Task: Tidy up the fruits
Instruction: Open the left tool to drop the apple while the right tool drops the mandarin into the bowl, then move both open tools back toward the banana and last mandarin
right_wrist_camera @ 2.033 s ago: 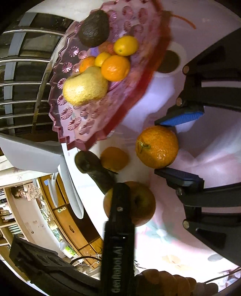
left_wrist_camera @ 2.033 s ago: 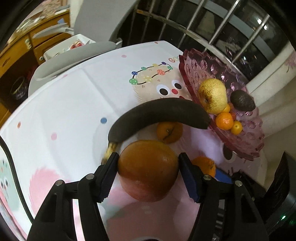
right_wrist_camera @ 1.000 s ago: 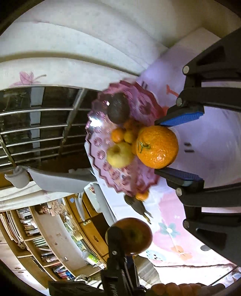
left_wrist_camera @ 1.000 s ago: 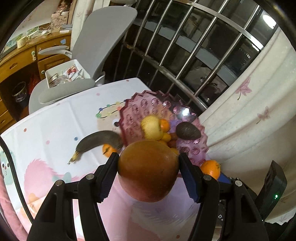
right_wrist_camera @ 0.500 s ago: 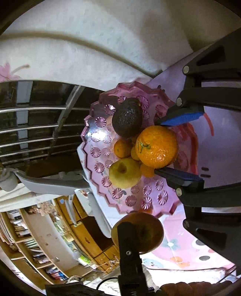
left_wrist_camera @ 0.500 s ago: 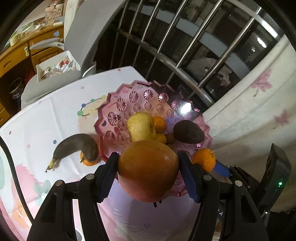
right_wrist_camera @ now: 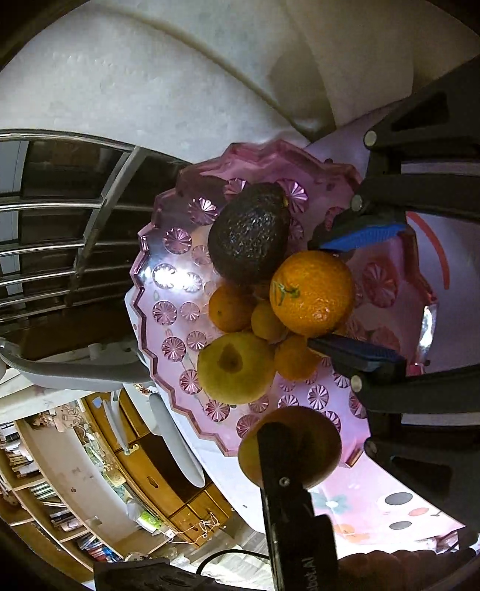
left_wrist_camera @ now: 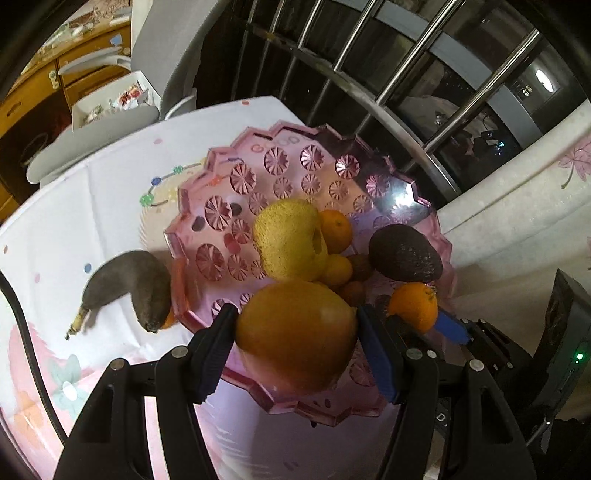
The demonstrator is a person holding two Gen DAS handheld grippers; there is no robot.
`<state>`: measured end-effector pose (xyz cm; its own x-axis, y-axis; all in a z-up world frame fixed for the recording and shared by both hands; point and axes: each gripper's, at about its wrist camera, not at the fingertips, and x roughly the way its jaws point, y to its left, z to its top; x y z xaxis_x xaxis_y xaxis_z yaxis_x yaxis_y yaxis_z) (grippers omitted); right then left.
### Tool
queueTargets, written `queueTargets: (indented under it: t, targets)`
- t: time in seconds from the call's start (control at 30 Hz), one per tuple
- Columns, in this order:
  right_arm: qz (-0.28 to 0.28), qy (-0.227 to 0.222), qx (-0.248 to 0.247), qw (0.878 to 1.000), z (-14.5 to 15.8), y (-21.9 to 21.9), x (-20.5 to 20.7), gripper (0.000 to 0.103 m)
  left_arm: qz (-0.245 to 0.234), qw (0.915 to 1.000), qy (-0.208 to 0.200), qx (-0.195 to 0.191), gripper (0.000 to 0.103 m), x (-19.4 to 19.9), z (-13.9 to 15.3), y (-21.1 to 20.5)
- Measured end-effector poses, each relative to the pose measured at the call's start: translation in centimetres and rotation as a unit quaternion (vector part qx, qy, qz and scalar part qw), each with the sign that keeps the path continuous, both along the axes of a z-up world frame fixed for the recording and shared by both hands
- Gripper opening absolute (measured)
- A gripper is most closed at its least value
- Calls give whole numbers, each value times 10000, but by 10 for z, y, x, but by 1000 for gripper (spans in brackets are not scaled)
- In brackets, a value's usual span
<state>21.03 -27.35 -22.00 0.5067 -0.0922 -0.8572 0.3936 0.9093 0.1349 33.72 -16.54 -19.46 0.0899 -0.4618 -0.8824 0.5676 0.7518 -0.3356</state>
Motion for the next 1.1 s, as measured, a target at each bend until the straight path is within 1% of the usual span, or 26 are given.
queueTargets:
  t: [0.03,0.13,0.27,0.43,0.5,0.57,0.63,0.87,1.03,1.1]
  targets:
    - [-14,29,7,10000,0,0,1,45,-6,10000,27,-62,62,0,1,0]
    - [-121,165,95,9997,-3,-2,2,45,-113,9997,-66,-187,62,-2,10,-1]
    - [-216,241,180,9993,-4,-1,2,45,-181,9996,-156,-179,62,-3,21,-1]
    - [-320,270,165,9990,2,3,2,46,-62,9997,-196,-135,65,-3,31,17]
    - [-366,214,149,9990,6,5,2,47,-32,9996,-246,-97,65,-4,36,26]
    - [-389,134,94,9991,13,9,1,53,-2,9995,-323,-73,66,-4,42,37]
    - [-461,55,44,9989,19,12,0,55,31,9992,-401,-45,69,-3,47,48]
    - [-674,-91,44,9977,38,27,-8,55,54,9979,-637,40,74,0,63,91]
    - [-802,-202,218,9963,50,42,-11,55,-13,9965,-818,158,79,6,67,119]
    - [-823,-283,279,9958,55,51,-11,55,-86,9956,-901,223,79,8,67,128]
